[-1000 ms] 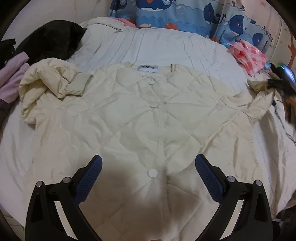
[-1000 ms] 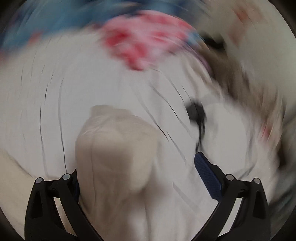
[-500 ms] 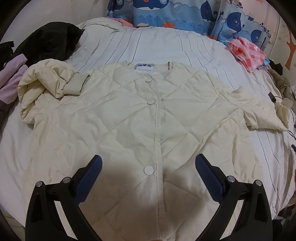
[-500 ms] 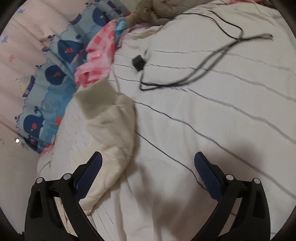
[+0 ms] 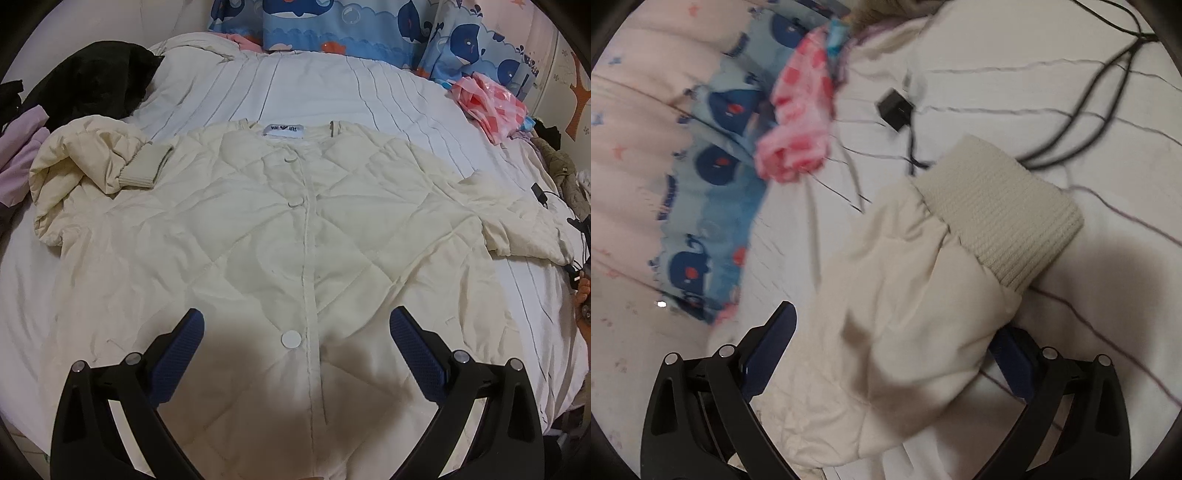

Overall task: Fold large clothes
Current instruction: 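Move the right tool to the jacket sleeve cuff and grasp it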

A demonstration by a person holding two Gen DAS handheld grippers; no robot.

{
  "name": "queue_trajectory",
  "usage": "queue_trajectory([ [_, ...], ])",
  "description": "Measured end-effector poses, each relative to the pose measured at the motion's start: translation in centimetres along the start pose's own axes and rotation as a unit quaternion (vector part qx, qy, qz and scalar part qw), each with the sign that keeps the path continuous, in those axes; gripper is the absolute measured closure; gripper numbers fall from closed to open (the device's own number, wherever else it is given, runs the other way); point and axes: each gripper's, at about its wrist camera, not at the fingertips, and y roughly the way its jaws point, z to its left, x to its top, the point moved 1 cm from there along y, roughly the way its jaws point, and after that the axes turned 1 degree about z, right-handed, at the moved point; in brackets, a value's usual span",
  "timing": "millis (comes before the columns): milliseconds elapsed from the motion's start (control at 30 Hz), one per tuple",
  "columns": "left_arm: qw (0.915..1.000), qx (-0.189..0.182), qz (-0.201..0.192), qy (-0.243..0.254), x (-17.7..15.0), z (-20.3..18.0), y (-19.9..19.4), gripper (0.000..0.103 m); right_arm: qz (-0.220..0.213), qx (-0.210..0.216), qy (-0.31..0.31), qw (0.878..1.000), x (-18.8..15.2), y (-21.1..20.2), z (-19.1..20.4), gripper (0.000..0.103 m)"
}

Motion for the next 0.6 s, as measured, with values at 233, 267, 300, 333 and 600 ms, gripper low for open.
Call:
queue_trajectory([
  [233, 1.0, 0.003, 0.002, -0.004, 0.0, -0.1, 0.3, 0.007, -0.031, 0.007, -0.048, 0.998, 1.5, -0.9, 2.7, 0.09],
  [267, 1.0, 0.004, 0.002, -0.005, 0.0, -0.1, 0.3, 0.006, -0.04, 0.02, -0.058, 0.997, 1.7, -1.3, 3.8, 0.09],
  [300, 1.0, 0.005, 0.002, -0.005, 0.1, -0.1, 0.3, 0.007, -0.056, 0.041, -0.074, 0.995, 1.7, -2.2, 5.1, 0.091],
  [333, 1.0, 0.005, 0.001, -0.004, 0.1, -0.1, 0.3, 0.007, -0.072, 0.064, -0.083, 0.992, 1.5, -3.0, 5.9, 0.091],
  [600, 1.0, -0.003, 0.001, -0.008, 0.1, 0.3, 0.0, 0.007, 0.002, 0.013, 0.042, 0.999, 0.3, 2.0, -1.4, 0.051],
])
